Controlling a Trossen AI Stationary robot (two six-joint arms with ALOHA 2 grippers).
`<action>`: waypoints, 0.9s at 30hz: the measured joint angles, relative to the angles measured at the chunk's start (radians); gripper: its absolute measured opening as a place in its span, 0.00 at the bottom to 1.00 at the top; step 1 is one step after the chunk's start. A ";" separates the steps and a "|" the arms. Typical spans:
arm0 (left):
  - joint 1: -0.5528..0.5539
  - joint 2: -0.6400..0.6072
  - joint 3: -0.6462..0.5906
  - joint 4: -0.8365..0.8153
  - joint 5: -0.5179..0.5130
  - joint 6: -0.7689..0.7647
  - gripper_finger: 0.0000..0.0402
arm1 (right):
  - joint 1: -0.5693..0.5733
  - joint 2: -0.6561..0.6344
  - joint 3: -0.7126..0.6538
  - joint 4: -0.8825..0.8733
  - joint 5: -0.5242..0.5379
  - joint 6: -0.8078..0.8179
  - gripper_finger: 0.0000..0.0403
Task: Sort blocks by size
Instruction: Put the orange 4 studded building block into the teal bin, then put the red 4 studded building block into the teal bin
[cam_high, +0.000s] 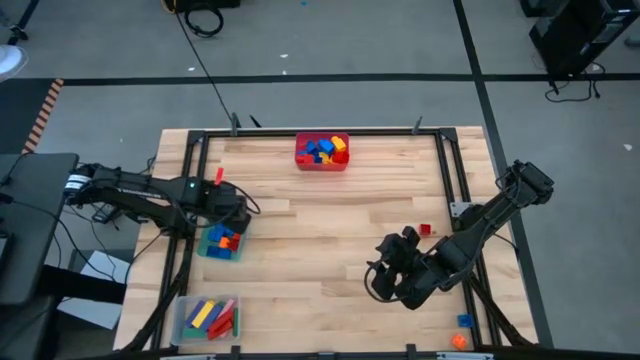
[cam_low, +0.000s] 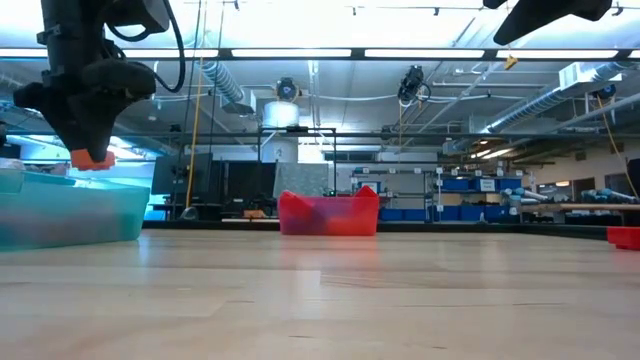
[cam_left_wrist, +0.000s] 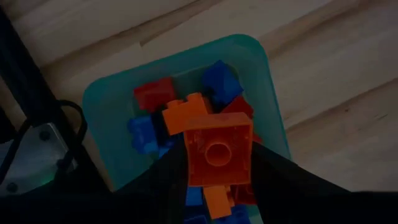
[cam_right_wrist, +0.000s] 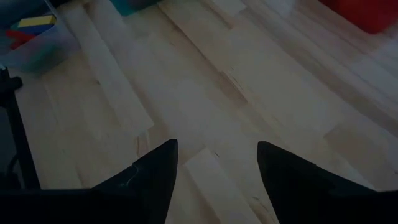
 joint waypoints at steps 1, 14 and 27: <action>0.000 0.000 0.000 0.001 -0.002 0.001 0.38 | 0.000 0.000 0.000 0.000 0.000 -0.004 0.58; 0.000 0.000 0.000 0.016 0.015 0.010 0.39 | -0.002 0.000 0.000 -0.009 0.000 -0.005 0.58; 0.000 0.000 0.000 0.030 0.035 0.039 0.63 | -0.003 0.000 0.000 -0.008 -0.001 -0.002 0.58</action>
